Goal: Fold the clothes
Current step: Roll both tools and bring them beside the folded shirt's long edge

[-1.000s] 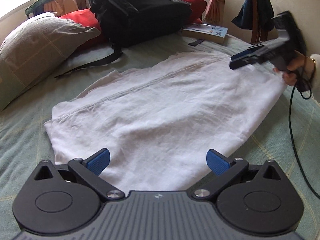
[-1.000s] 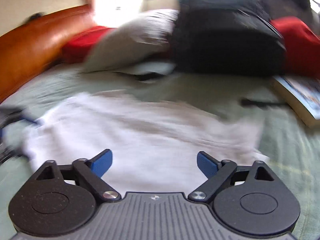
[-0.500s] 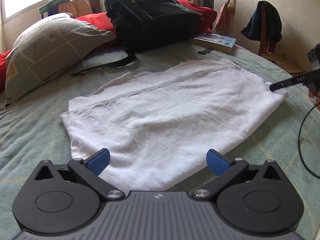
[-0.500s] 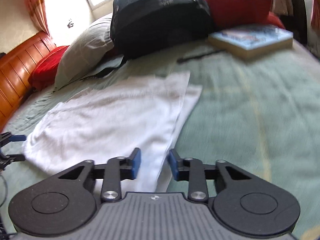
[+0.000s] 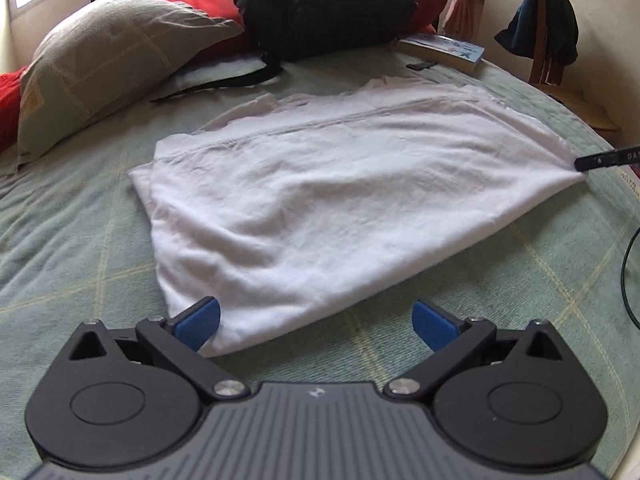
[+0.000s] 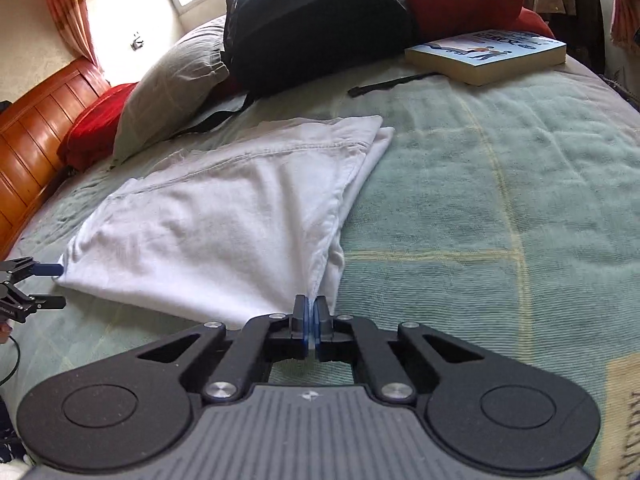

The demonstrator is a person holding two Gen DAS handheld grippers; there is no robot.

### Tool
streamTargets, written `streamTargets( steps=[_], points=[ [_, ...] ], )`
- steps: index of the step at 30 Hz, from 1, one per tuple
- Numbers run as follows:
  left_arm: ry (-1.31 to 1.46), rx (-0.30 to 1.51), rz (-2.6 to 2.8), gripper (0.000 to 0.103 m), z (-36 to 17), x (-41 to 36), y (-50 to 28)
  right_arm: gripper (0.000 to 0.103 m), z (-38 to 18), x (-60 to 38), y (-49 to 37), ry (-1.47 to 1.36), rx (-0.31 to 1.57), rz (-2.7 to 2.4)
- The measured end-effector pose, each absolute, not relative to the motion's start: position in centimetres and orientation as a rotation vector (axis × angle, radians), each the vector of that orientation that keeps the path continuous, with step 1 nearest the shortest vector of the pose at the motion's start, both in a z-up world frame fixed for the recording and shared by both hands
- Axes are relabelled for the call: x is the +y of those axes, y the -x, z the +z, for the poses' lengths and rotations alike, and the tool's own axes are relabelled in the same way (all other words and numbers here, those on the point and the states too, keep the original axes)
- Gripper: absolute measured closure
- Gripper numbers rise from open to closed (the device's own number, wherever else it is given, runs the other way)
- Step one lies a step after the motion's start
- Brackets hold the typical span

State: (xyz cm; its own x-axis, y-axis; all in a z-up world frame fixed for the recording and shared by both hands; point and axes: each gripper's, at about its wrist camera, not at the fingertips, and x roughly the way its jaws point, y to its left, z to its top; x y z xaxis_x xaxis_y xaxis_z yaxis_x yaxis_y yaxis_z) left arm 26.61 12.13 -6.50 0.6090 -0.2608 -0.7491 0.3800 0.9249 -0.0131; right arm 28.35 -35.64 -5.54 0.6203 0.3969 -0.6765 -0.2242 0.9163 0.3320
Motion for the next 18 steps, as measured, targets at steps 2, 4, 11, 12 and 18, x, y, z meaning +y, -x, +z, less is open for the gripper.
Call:
streamTargets(
  steps=[2,4,11,12,18],
  points=[
    [-0.147,0.777,-0.389,0.001,-5.1,12.0,-26.6,0.094,-3.9,-35.3,-28.1,-0.190,0.775,0.342],
    [-0.140,0.723,-0.401,0.001,-4.0,11.5,-27.1,0.091,-2.3,-34.2,-28.1,-0.145,0.714,0.347],
    [-0.132,0.790,-0.348,0.003,-7.3,11.1,-29.9,0.082,-4.2,-28.3,-31.2,-0.053,0.755,0.435],
    [-0.108,0.810,-0.331,0.003,-7.8,12.2,-29.4,0.082,-5.1,-28.1,-31.6,-0.044,0.781,0.420],
    [-0.110,0.872,-0.241,0.004,-7.5,16.3,-26.1,0.081,-4.9,-32.8,-29.2,-0.100,0.812,0.313]
  ],
)
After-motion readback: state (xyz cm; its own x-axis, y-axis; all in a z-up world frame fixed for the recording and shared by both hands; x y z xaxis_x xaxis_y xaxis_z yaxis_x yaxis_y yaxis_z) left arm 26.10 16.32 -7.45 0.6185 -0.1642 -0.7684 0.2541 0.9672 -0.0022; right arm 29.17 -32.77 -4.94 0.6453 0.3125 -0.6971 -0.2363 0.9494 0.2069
